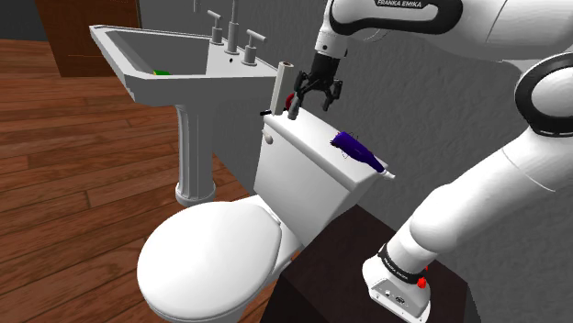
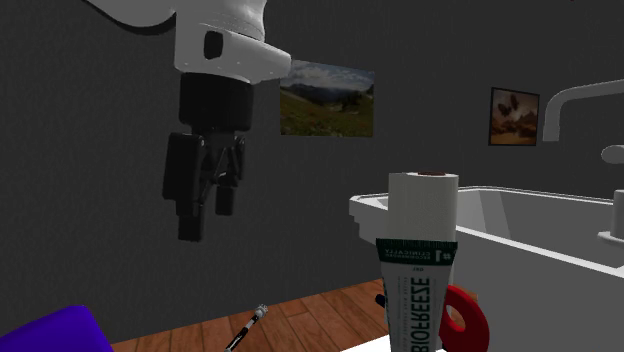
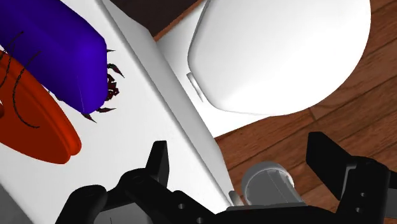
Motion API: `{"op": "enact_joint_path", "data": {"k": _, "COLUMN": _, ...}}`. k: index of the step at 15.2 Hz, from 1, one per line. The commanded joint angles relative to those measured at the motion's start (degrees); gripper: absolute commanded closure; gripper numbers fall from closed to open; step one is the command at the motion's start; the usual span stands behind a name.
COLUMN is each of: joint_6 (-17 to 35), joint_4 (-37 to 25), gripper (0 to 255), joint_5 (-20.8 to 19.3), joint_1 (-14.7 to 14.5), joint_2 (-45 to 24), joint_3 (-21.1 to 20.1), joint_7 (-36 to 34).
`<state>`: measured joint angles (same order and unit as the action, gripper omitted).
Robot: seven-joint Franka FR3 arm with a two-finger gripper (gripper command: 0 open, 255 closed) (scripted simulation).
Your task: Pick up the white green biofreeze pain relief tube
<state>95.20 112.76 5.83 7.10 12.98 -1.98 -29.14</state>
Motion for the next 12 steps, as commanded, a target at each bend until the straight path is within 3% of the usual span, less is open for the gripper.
{"op": "enact_joint_path", "data": {"k": 1, "joint_6": -0.29, "joint_4": -5.07, "gripper": 0, "joint_5": -0.10, "joint_1": 0.91, "joint_2": -4.39, "joint_3": 0.40, "joint_7": -3.22}}
{"op": "enact_joint_path", "data": {"k": 12, "joint_6": -5.29, "joint_4": -33.08, "gripper": 0, "joint_5": 0.41, "joint_1": 5.18, "joint_2": -25.37, "joint_3": 4.46, "joint_7": -18.75}}
